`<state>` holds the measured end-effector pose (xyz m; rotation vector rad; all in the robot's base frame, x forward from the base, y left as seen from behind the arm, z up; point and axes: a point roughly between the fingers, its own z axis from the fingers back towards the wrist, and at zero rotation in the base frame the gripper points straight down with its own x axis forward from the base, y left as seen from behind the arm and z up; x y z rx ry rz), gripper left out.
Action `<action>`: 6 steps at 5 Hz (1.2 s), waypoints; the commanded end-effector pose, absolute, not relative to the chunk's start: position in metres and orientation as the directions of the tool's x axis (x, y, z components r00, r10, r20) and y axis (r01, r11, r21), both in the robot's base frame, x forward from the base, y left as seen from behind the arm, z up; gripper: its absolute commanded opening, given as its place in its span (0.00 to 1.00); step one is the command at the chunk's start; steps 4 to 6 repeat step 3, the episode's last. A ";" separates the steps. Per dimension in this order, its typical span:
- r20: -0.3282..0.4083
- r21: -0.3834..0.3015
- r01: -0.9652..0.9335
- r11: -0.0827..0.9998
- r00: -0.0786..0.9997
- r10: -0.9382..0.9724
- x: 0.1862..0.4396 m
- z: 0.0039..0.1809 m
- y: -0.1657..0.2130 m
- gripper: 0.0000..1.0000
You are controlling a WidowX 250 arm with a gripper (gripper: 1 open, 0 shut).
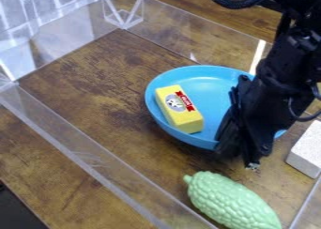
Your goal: Remove the yellow brick from inside the blue tray and put it on the table
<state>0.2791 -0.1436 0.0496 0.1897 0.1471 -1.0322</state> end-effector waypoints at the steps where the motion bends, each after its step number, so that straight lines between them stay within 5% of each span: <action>1: -0.143 0.115 0.860 0.497 0.509 -0.849 0.282 0.074 -0.142 0.00; 6: -0.143 0.114 0.858 0.500 0.512 -0.847 0.281 0.075 -0.138 0.00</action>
